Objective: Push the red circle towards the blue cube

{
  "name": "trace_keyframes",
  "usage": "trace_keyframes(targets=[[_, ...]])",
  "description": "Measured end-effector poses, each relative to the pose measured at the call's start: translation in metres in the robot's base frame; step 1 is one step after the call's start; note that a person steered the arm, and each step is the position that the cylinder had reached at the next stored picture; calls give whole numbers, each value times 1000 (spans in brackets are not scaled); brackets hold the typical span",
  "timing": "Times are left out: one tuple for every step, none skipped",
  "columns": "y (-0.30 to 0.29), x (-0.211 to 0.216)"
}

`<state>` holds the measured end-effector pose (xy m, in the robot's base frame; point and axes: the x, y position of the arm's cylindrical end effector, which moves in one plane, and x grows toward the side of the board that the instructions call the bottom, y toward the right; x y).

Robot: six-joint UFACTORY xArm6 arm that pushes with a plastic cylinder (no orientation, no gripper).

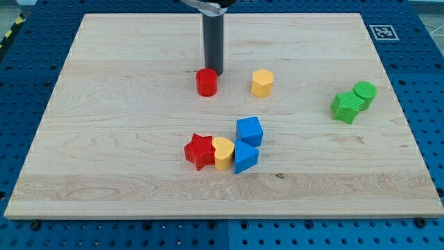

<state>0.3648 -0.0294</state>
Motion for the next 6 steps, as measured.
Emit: trace_keyframes(targets=[[-26,0],[-52,4],[-52,13],[-52,3],[-48,-2],[-37,-1]])
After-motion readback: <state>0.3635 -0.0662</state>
